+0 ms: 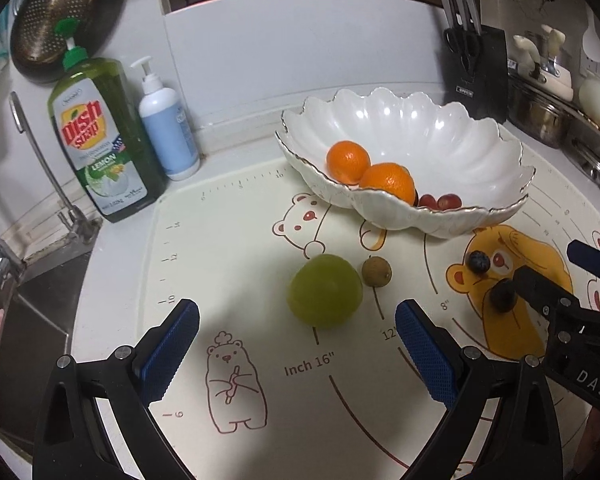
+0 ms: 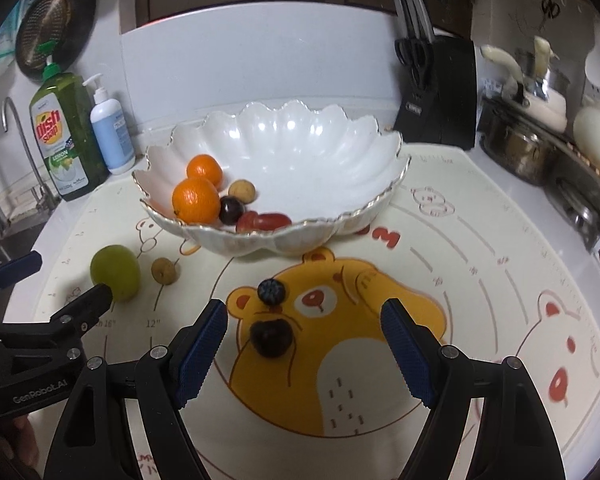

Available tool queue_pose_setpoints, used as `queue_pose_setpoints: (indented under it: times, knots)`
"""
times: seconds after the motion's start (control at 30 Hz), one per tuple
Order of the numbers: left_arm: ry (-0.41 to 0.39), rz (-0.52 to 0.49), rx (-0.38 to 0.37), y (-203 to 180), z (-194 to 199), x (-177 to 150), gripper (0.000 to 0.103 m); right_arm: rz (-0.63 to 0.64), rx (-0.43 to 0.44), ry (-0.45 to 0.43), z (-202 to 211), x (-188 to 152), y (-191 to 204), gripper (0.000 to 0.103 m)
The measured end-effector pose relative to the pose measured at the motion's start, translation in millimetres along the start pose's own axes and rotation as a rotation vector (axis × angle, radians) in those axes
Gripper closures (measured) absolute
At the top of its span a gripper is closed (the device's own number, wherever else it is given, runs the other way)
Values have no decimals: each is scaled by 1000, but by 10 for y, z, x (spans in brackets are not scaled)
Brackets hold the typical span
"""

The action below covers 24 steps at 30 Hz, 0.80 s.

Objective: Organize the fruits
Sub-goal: 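Move the left tool toward the green apple while the right tool approaches the dark plum, then close the left tool on the green apple while the right tool grasps the dark plum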

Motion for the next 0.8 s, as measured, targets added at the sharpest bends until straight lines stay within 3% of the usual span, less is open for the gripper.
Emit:
queue_pose_setpoints:
  times: [0.5, 0.7, 0.8]
  knots:
    - [61, -1, -73, 22, -341, -25, 7, -25, -33, 53, -199, -98, 124, 26]
    - [83, 5, -94, 28, -423, -34, 13, -23, -20, 83, -278, -156, 178, 36]
    - [95, -3, -90, 15, -457, -54, 23, -37, -6, 103, -326, -202, 170, 48]
Point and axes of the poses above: each gripper's, at about its wrist camera, not at the fingertips, and z roughly against the way its jaws point, y to its left, x to its top, the point moved 5 cm from there along -z, roughly the way its jaws point, and after that the axes turned 9 degrees about z, right-handed, at the moved point
